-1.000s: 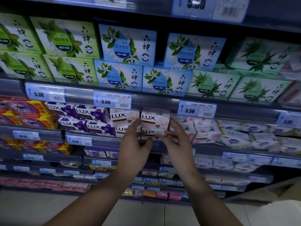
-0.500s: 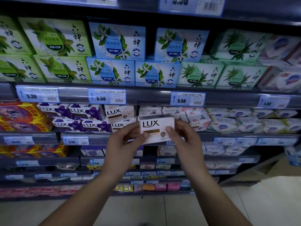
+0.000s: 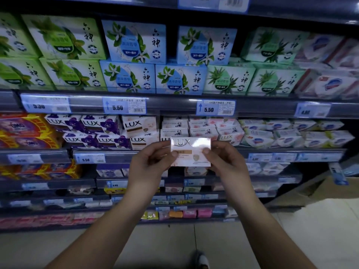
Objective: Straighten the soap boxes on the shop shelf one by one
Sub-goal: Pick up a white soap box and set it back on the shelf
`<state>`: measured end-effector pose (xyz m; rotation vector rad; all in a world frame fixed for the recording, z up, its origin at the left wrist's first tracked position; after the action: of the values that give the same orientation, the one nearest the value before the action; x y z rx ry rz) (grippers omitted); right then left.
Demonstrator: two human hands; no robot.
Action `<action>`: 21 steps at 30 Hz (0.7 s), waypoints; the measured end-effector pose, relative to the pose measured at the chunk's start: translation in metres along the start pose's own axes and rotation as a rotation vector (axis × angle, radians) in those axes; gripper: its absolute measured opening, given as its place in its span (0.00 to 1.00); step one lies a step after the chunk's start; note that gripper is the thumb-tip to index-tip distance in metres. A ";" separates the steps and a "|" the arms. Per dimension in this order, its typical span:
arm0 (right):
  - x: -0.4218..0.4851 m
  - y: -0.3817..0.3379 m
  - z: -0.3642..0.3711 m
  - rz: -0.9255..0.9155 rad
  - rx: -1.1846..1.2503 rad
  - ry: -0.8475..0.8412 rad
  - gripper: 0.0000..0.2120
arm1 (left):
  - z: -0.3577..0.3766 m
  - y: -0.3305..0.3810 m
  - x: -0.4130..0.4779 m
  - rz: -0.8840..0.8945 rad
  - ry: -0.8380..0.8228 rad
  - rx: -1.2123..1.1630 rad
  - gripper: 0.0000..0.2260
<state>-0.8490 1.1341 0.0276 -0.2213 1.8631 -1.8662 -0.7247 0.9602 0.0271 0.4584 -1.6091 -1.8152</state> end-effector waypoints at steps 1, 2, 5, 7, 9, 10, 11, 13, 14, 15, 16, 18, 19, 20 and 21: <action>0.004 -0.001 -0.004 -0.012 0.002 -0.016 0.07 | 0.003 -0.002 0.001 -0.001 0.013 0.005 0.12; 0.007 -0.003 -0.007 -0.025 -0.002 -0.030 0.09 | 0.007 -0.003 0.002 0.003 0.024 0.009 0.13; 0.019 -0.008 -0.021 -0.066 -0.064 -0.052 0.14 | 0.023 -0.007 0.005 0.037 0.048 0.046 0.17; 0.026 -0.011 -0.032 -0.086 -0.111 -0.064 0.16 | 0.037 -0.012 0.005 0.045 0.066 0.027 0.17; 0.033 -0.012 -0.044 -0.097 -0.133 -0.087 0.16 | 0.049 -0.018 0.004 0.049 0.086 -0.002 0.16; 0.036 -0.012 -0.049 -0.100 -0.135 -0.102 0.15 | 0.055 -0.020 0.004 0.055 0.095 0.002 0.15; 0.039 -0.013 -0.054 -0.106 -0.136 -0.120 0.15 | 0.060 -0.022 0.004 0.062 0.103 0.005 0.15; 0.043 -0.015 -0.061 -0.131 -0.153 -0.152 0.15 | 0.068 -0.026 0.003 0.075 0.128 -0.012 0.15; 0.045 -0.016 -0.064 -0.145 -0.164 -0.163 0.15 | 0.071 -0.029 0.003 0.075 0.141 -0.015 0.15; 0.046 -0.017 -0.067 -0.158 -0.167 -0.173 0.15 | 0.074 -0.031 0.002 0.073 0.153 -0.012 0.15; 0.047 -0.019 -0.069 -0.170 -0.161 -0.183 0.16 | 0.076 -0.033 0.002 0.073 0.162 -0.007 0.14; 0.049 -0.021 -0.072 -0.185 -0.152 -0.205 0.16 | 0.081 -0.036 0.000 0.084 0.186 0.002 0.13; 0.050 -0.022 -0.074 -0.187 -0.152 -0.216 0.16 | 0.082 -0.036 0.000 0.091 0.198 0.002 0.12; 0.051 -0.023 -0.075 -0.185 -0.153 -0.230 0.15 | 0.083 -0.036 -0.001 0.098 0.207 -0.002 0.11; 0.052 -0.024 -0.076 -0.180 -0.149 -0.243 0.14 | 0.085 -0.036 -0.001 0.100 0.217 -0.004 0.11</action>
<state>-0.9330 1.1778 0.0350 -0.6564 1.8625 -1.7240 -0.7878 1.0245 0.0077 0.5437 -1.4539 -1.6339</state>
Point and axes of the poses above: each hand's wrist, its own x-axis towards the middle knuckle, its own z-axis out of the palm, y = z × x, the point moved 7 cm from there along x, towards the middle knuckle, and after that the axes turned 12 degrees about z, right-handed, at the moved point
